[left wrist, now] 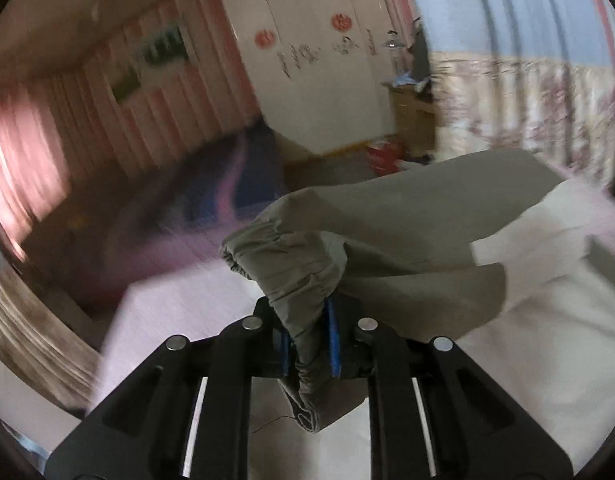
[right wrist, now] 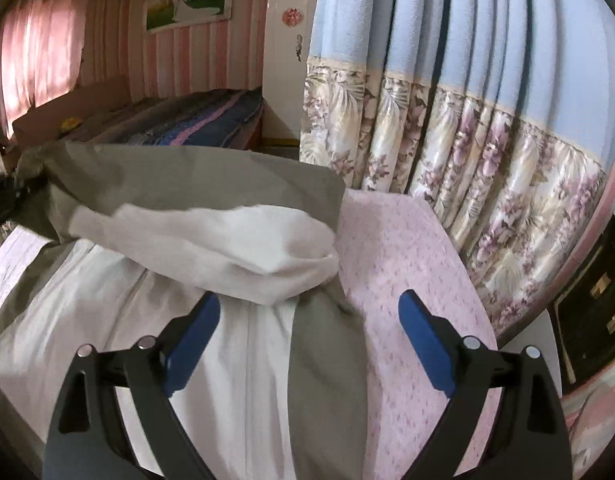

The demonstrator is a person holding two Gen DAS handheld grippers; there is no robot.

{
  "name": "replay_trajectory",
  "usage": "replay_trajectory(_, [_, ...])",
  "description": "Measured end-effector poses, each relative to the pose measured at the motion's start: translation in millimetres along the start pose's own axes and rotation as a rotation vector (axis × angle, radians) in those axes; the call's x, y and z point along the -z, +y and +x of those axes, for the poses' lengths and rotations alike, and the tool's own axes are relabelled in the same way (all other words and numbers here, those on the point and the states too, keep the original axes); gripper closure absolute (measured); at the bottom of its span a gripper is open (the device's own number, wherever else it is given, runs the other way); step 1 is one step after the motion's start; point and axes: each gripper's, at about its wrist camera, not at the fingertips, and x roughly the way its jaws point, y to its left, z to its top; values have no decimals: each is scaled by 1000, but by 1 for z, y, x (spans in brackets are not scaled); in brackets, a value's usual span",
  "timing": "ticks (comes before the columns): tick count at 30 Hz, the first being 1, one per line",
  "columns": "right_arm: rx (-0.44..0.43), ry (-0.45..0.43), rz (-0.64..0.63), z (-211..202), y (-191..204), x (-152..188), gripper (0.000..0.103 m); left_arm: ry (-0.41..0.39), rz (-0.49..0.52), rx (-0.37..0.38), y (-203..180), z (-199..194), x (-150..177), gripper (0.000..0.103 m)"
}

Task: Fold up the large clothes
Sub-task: 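Grasp the other sleeve cuff with the left gripper and fold it over the front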

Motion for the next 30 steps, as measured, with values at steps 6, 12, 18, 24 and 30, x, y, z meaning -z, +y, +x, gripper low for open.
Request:
replay_trajectory(6, [10, 19, -42, 38, 23, -37, 12, 116, -4, -50, 33, 82, -17, 86])
replay_trajectory(12, [98, 113, 7, 116, 9, -52, 12, 221, -76, -50, 36, 138, 8, 66])
replay_trajectory(18, [33, 164, 129, 119, -37, -18, 12, 196, -121, -49, 48, 130, 29, 19])
replay_trajectory(24, [30, 255, 57, 137, -39, 14, 13, 183, -168, 5, 56, 112, 50, 9])
replay_trajectory(30, [-68, 279, 72, 162, -28, 14, 67, 207, -185, 43, 46, 111, 63, 7])
